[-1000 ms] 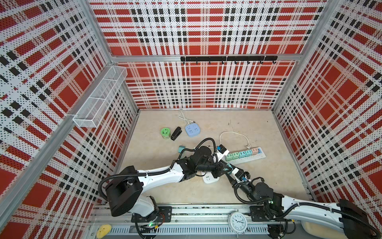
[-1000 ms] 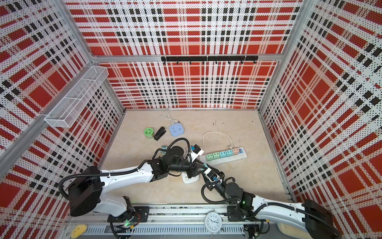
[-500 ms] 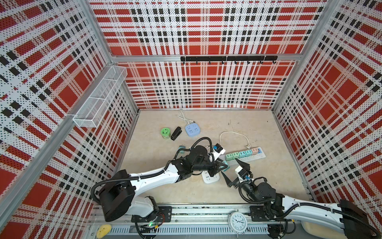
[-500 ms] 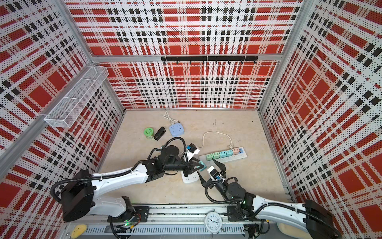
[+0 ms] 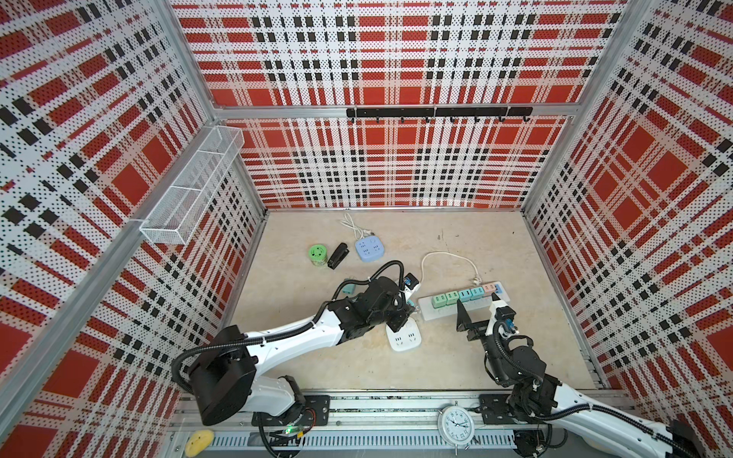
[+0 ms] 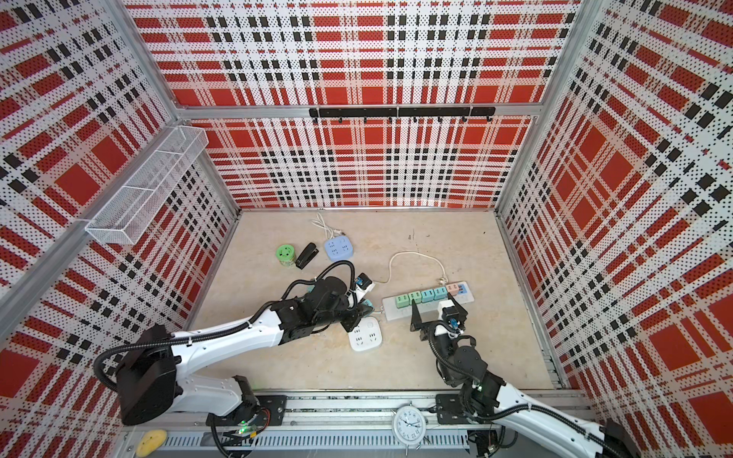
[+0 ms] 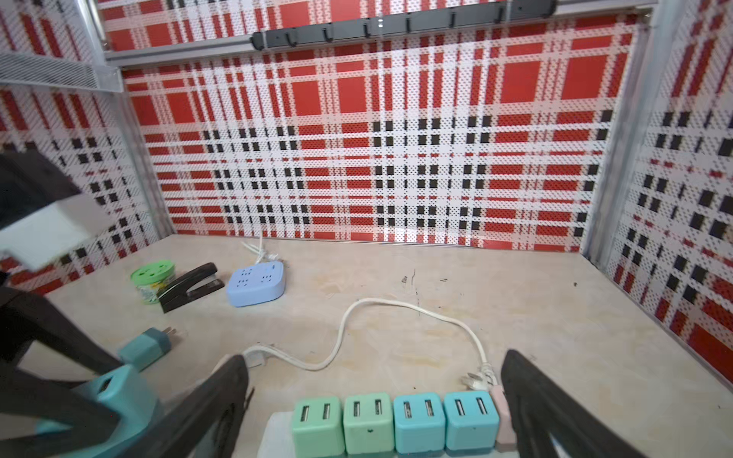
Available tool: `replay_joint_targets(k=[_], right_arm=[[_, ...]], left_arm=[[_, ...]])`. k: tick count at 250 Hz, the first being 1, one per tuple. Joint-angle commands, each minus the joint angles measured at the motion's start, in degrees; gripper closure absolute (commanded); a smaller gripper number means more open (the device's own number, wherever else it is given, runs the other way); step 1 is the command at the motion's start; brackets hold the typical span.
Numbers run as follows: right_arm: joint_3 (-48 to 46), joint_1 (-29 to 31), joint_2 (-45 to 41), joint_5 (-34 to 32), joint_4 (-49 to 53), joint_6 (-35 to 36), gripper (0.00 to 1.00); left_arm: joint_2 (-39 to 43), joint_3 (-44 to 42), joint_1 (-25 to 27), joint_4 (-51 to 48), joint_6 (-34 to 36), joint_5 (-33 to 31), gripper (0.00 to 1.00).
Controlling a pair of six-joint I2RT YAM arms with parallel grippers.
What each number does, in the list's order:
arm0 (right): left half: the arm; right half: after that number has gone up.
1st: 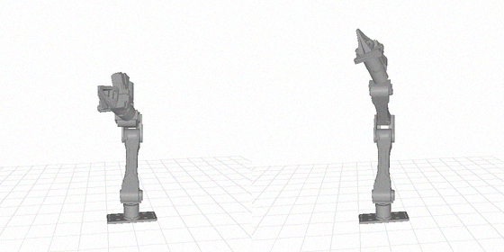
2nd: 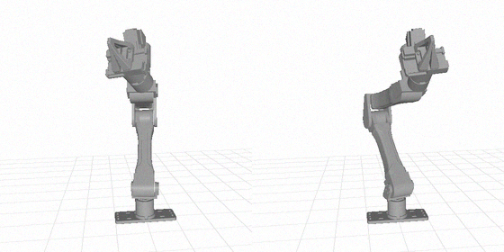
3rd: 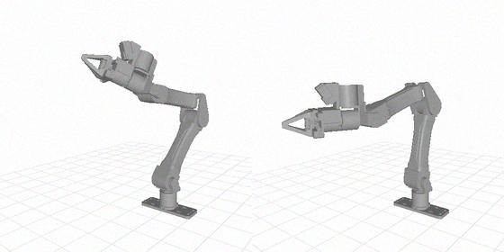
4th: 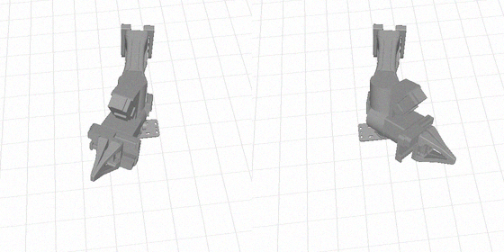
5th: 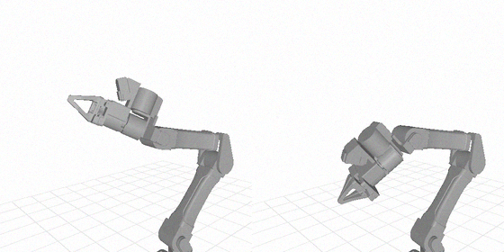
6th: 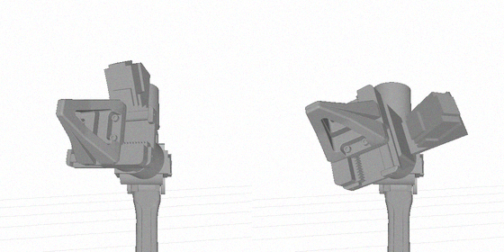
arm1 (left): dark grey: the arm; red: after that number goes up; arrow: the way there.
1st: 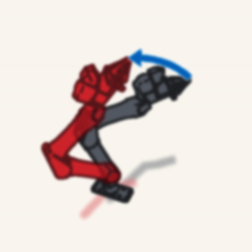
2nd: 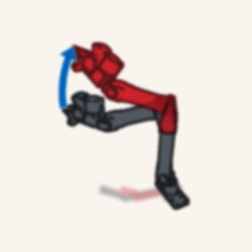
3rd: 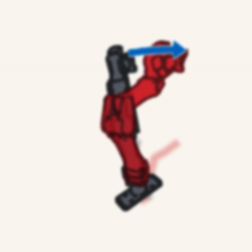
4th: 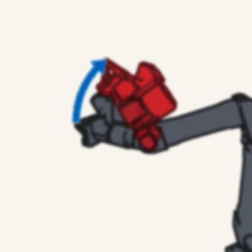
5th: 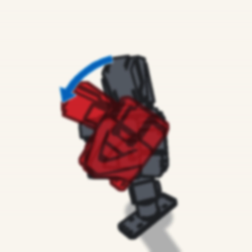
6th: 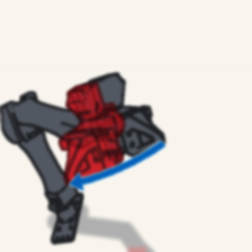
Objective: Insert the plug
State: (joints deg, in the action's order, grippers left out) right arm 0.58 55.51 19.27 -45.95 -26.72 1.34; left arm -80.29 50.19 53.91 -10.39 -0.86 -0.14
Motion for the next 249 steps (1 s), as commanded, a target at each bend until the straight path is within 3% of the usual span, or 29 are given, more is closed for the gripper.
replay_joint_targets(k=[1, 73, 135, 249], right_arm=[[-1.9, -2.3, -3.1, -2.0, 6.1, -6.3, 0.0], [-1.0, -8.5, -5.5, 2.6, 11.6, -11.4, 0.0], [-0.5, -12.6, -3.4, 6.6, 12.5, -14.3, 0.0], [0.2, -12.6, -2.6, 7.1, 13.6, -14.7, 0.0]], left_arm=[[-2.5, 3.8, 2.1, -7.1, 2.7, -3.7, 1.0], [-11.1, 8.8, 2.3, -11.9, 4.4, 1.8, 1.0], [-7.3, 2.5, 1.4, -5.1, 3.6, 9.2, 1.0], [-8.7, 1.2, 0.6, -2.8, 5.3, 9.9, 1.0]])
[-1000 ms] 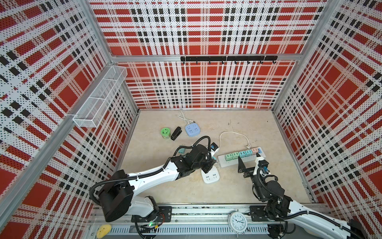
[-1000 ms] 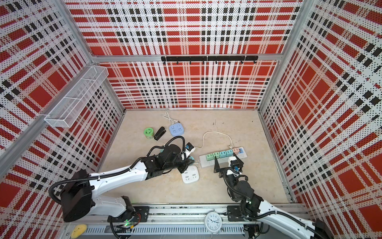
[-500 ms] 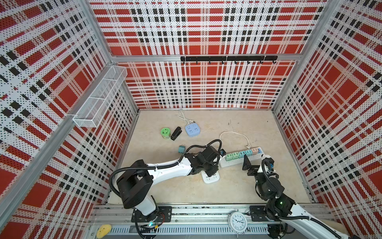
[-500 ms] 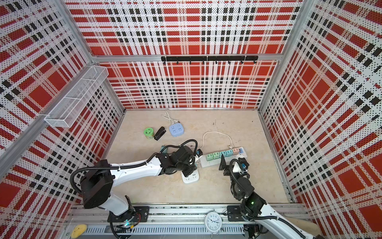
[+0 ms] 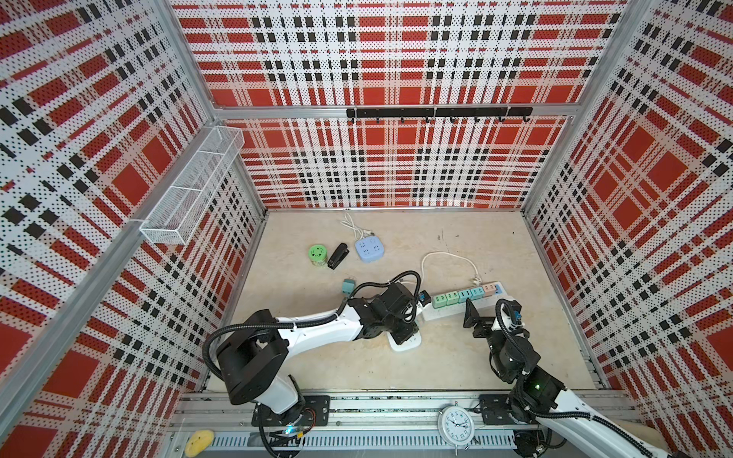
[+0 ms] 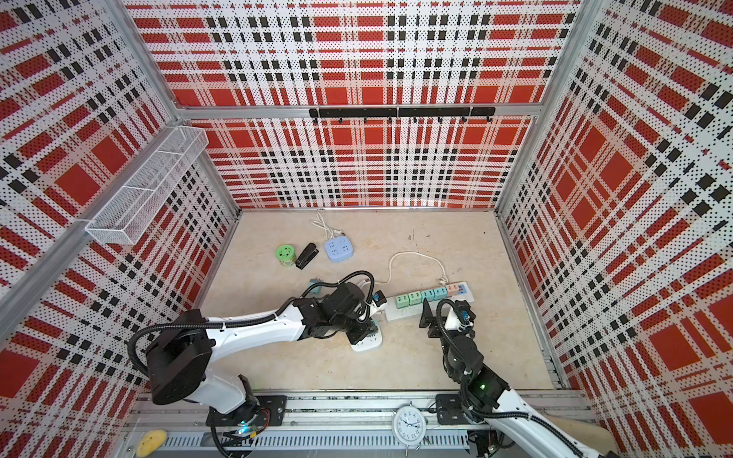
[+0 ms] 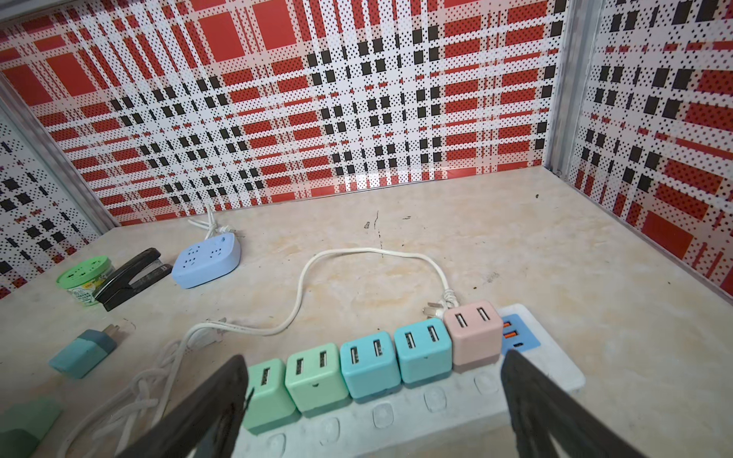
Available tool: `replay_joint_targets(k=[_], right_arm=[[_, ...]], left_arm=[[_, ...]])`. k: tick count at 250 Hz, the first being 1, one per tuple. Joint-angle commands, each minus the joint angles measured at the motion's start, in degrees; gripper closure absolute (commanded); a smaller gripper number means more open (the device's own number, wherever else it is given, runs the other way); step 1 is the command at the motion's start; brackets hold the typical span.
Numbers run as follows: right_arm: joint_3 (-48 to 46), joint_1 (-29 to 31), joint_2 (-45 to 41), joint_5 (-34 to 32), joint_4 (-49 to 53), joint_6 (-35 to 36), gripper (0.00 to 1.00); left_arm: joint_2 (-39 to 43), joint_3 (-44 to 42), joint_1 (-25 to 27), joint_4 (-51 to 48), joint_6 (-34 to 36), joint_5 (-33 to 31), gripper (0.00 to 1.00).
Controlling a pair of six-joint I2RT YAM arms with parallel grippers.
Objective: Insert the plug
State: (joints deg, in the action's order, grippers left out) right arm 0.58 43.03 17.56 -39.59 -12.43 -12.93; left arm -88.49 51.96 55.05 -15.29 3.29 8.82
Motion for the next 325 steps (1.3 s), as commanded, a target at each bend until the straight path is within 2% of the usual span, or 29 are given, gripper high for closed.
replay_joint_targets(k=[1, 38, 140, 258, 289, 325], right_arm=[[0.2, -0.1, -0.9, 0.7, -0.7, -0.4, 0.0], [0.2, -0.3, -1.9, 0.7, 0.3, -0.7, 0.0], [0.1, -0.3, -2.4, 0.4, 0.2, -0.5, 0.0], [-0.1, -0.2, -2.3, 0.3, -0.3, -0.4, 0.0], [0.1, -0.2, -2.1, 0.4, 0.0, -0.6, 0.0], [0.1, -0.2, -2.4, 0.5, 0.7, -0.8, 0.0]], left_arm=[[-0.5, -0.6, -0.5, 2.1, 1.2, 1.0, 1.0], [-1.0, -0.4, -0.5, 2.1, 1.6, 2.3, 1.0], [-0.1, -0.9, -0.5, 1.3, 1.9, 0.4, 1.0], [2.3, -5.1, 0.1, 3.8, 0.9, -0.2, 1.0], [0.3, -4.2, 0.2, 3.6, 1.1, 2.2, 1.0], [-1.4, -2.9, 1.7, 2.6, 1.9, 1.7, 1.0]])
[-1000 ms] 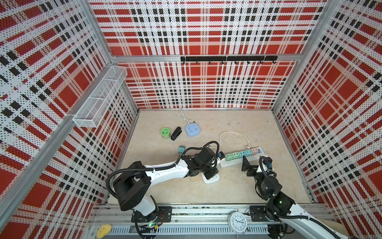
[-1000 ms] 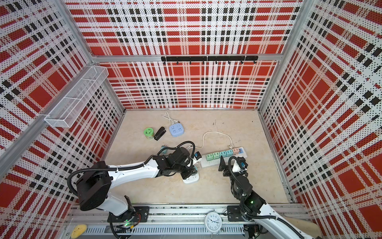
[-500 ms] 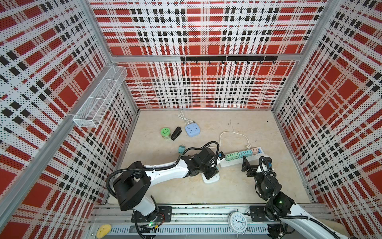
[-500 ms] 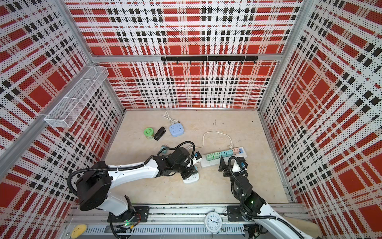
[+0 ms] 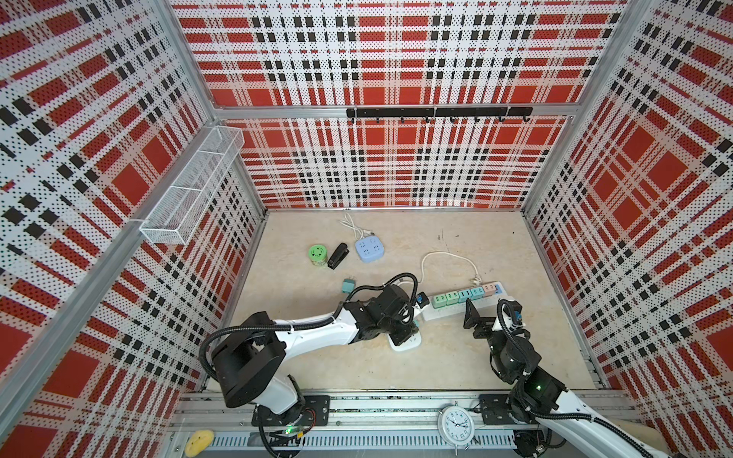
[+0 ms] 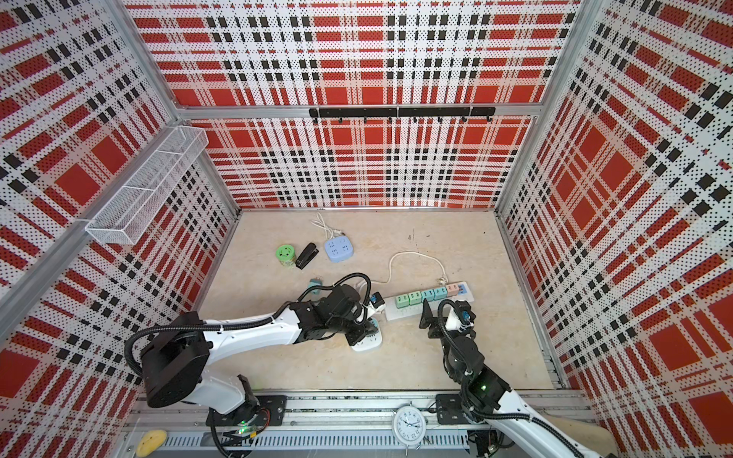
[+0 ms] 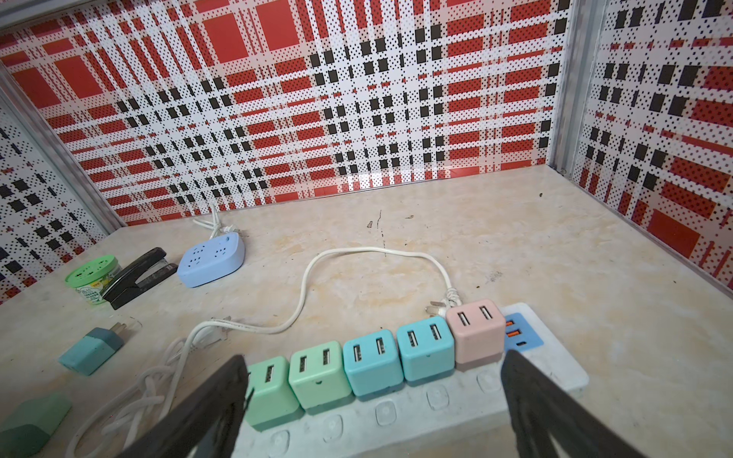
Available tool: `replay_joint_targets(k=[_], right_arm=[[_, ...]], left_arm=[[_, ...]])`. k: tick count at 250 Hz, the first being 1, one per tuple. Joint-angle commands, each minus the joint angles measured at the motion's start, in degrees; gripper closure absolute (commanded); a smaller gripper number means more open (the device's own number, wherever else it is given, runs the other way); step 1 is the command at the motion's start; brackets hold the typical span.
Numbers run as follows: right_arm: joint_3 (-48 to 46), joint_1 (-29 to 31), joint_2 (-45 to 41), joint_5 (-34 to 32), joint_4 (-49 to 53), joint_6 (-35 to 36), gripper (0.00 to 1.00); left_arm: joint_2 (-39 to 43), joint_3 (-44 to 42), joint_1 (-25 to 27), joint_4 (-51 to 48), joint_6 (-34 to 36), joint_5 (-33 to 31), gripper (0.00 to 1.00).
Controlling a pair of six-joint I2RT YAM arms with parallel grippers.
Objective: Insert the plug
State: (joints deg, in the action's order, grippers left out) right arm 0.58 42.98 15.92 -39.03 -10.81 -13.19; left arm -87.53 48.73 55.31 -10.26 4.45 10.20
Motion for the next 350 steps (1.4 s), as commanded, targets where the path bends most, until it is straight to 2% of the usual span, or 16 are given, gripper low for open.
replay_joint_targets(k=[1, 117, 158, 179, 228, 260, 299, 350], right_arm=[[0.1, -0.2, -0.7, 0.0, -1.0, -0.6, 0.0], [0.1, -0.2, -1.1, 0.0, -0.7, -0.5, 0.0], [0.1, -0.2, -1.2, -0.1, -0.6, -0.7, 0.0], [0.1, -0.2, -1.3, -0.2, -0.5, -0.6, 0.0], [0.1, -0.2, -1.4, -0.2, -0.7, -0.6, 0.0], [0.2, -0.2, -1.5, -0.2, 0.0, -0.9, 0.0], [0.4, -0.2, -2.1, 0.4, 1.1, -1.3, 0.0], [0.3, -0.2, -2.3, 0.4, 1.3, -1.3, 0.0]], left_arm=[[-2.4, 0.4, 1.4, -2.4, 0.8, 0.2, 1.0], [-0.6, -1.4, 1.5, -0.6, 0.1, -3.6, 1.0], [-1.5, -5.1, 0.3, 7.0, -3.0, -2.9, 1.0], [-1.7, -6.0, -0.1, 7.8, -3.6, -3.2, 1.0], [1.2, -10.7, 3.0, 11.5, -5.2, -7.4, 1.0], [-0.6, -9.0, 3.7, 10.6, -4.7, -7.9, 1.0], [-2.7, -7.4, 5.1, 8.6, -3.9, -11.9, 1.0], [-7.9, -3.9, 5.4, 5.0, -3.7, -12.5, 1.0]])
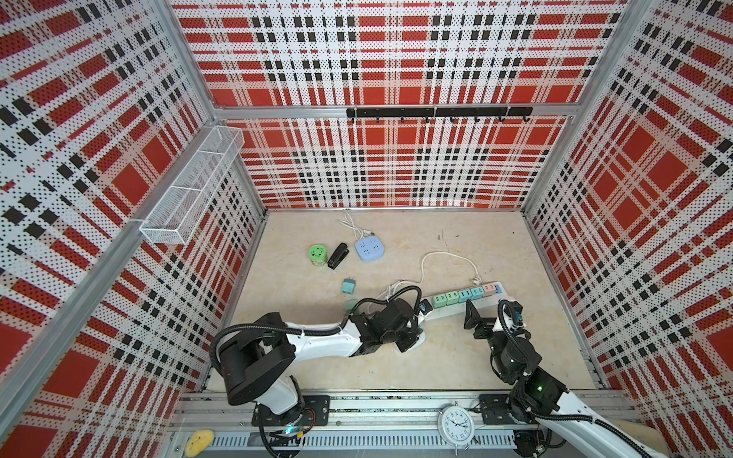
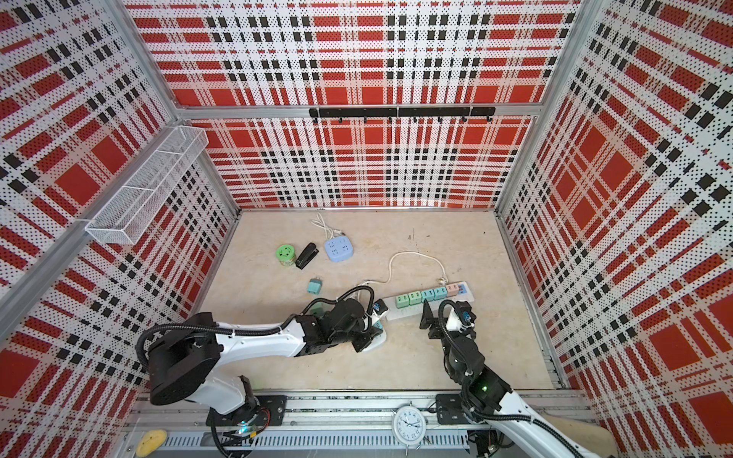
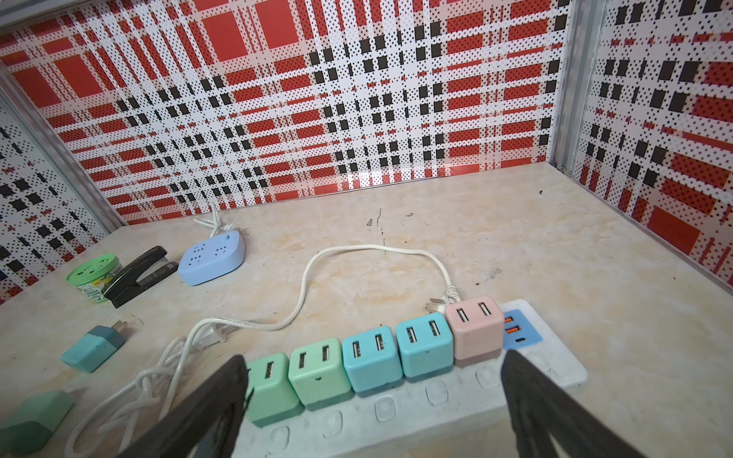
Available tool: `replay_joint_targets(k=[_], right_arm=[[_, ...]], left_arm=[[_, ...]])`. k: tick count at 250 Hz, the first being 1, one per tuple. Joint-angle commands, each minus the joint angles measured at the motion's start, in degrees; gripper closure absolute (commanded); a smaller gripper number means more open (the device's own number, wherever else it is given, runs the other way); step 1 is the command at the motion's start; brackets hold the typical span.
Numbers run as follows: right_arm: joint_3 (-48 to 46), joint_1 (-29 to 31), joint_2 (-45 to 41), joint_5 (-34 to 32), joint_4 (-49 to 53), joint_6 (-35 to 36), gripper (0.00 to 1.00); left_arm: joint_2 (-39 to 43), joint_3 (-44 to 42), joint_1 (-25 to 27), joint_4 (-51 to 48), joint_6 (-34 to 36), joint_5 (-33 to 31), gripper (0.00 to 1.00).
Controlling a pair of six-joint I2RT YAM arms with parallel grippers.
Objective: Insert the plug
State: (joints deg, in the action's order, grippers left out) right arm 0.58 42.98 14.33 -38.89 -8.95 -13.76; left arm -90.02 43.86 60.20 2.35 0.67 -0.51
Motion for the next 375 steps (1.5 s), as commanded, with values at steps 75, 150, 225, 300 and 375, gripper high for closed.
replay_joint_targets(k=[75, 150, 225, 300, 375], right_arm=[[0.3, -0.3, -0.6, 0.5, -0.7, -0.7, 0.0], [0.1, -0.2, -0.4, 0.8, -0.8, -0.9, 0.0], [0.4, -0.2, 3.0, -0.9, -3.0, -1.4, 0.0], [18.2, 1.6, 27.5, 4.7, 6.7, -13.2, 0.15], [45.9, 15.3, 64.1, 5.1, 12.7, -16.4, 0.16]], left_arm=[[-7.2, 2.9, 0.9, -9.8, 0.2, -1.3, 1.0], [8.2, 1.7, -0.4, -7.2, 1.4, -9.3, 0.1], [34.2, -18.9, -10.6, 16.0, -9.5, -29.8, 0.01], [38.5, -25.4, -23.2, 19.4, -25.3, -31.6, 0.01], [35.6, -24.4, -31.8, 9.4, -43.6, -36.4, 0.01]])
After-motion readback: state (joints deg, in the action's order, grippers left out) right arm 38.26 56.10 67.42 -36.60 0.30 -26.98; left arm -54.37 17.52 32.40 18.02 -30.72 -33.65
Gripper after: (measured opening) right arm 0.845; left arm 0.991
